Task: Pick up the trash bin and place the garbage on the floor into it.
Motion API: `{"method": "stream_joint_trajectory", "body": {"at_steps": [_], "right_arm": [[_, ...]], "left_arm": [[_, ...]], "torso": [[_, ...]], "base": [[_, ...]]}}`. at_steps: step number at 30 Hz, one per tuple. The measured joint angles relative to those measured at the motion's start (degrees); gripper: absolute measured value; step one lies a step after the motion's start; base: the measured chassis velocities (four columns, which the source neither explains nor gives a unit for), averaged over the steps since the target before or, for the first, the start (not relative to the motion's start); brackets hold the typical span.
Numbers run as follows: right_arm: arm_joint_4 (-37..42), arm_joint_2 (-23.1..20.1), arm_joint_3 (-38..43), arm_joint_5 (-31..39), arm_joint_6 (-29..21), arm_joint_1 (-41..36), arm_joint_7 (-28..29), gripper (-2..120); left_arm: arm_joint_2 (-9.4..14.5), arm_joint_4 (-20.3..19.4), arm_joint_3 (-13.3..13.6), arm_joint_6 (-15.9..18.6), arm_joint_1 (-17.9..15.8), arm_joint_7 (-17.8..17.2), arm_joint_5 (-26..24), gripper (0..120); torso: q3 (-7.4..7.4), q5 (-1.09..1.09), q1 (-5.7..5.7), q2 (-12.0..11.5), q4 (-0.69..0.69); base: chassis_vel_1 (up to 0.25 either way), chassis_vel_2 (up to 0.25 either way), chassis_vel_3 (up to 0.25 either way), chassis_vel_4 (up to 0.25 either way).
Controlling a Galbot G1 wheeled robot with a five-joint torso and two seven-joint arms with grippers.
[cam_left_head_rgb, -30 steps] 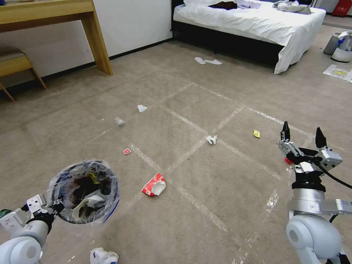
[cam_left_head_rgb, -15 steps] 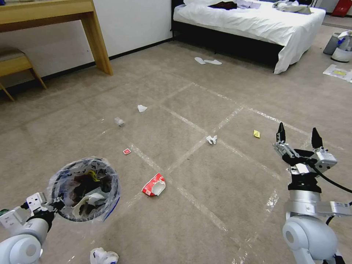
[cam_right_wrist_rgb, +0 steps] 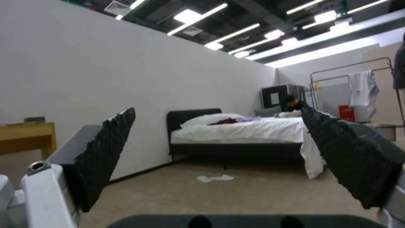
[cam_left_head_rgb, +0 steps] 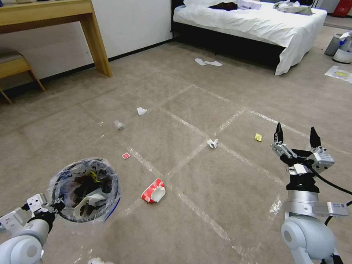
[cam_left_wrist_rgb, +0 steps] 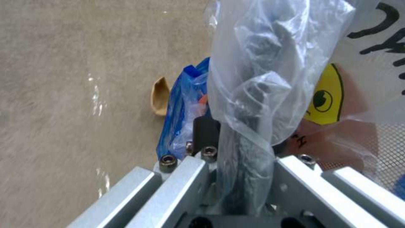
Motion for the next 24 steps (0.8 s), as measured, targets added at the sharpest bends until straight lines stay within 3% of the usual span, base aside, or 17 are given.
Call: {"method": "stream_joint_trajectory", "body": {"at_steps": [10, 24], "right_arm": [[-0.5, 0.1, -0.8, 0.0, 0.5, 0.3, 0.1, 100], [-0.9, -0.2, -1.1, 0.3, 0.5, 0.3, 0.2, 100]], "left_arm": [[-0.1, 0.7, -0.1, 0.0, -0.2, 0.0, 0.1, 0], [-0.4, 1.2, 0.3, -0.1, -0.5, 0.1, 0.4, 0]], "torso": [[0.0, 0.0, 0.01, 0.0, -0.01], [-0.01, -0.01, -0.01, 0.0, -0.01]], "base": [[-0.135, 0.123, 0.121, -0.127], [-0.003, 0.009, 0.01, -0.011]]}}
